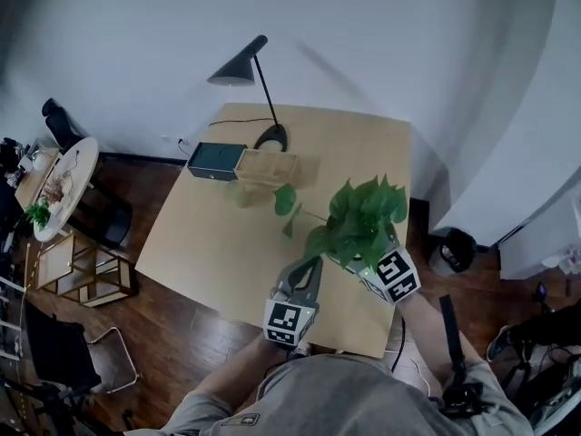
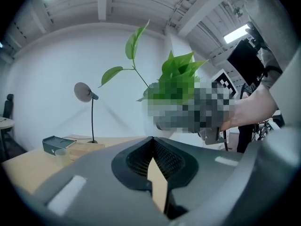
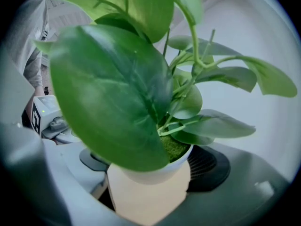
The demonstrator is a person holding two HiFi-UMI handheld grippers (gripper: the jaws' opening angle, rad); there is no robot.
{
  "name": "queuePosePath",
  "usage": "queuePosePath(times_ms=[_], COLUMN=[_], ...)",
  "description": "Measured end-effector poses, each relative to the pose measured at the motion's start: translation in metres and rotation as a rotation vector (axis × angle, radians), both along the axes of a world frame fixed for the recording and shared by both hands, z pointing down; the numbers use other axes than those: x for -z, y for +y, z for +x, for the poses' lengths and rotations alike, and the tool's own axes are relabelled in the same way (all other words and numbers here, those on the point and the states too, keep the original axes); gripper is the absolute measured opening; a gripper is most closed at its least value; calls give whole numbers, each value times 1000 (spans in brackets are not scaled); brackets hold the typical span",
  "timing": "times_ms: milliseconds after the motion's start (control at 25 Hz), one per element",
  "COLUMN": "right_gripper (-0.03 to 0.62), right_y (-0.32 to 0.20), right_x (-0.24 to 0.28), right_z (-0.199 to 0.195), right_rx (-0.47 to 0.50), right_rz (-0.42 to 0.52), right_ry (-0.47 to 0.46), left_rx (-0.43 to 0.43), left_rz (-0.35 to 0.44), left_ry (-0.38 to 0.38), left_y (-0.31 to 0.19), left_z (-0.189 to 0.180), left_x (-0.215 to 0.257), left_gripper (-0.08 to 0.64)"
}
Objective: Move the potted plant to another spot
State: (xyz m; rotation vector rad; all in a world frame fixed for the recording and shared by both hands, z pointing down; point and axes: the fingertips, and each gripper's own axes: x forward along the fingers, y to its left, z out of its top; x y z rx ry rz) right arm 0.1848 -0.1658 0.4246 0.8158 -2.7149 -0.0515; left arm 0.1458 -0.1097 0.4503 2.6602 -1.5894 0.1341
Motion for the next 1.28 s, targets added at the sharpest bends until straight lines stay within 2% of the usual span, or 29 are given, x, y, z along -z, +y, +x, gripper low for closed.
queuePosePath(times_ms=[320, 480, 680, 920, 1280], right_gripper=[480, 480, 480, 480, 480], right_y=[11, 22, 27, 22, 26], right_x=[-1, -4, -3, 0, 3], right_z=[-13, -34, -67, -135, -259], right_rx=[76, 111, 124, 106, 101], right_rz=[-25, -13, -2, 16, 22], right_ry=[18, 44, 72, 109, 145], left_rx=[70, 107, 125, 116, 108], left_rz=[-5, -32, -19, 18, 18], left_ry=[-3, 16, 44, 63, 63], left_y=[17, 35, 39, 39, 43], left_z=[-7, -25, -57, -127, -256], left_x=[4, -7, -8, 0, 5], left_gripper=[-6, -6, -6, -6, -6])
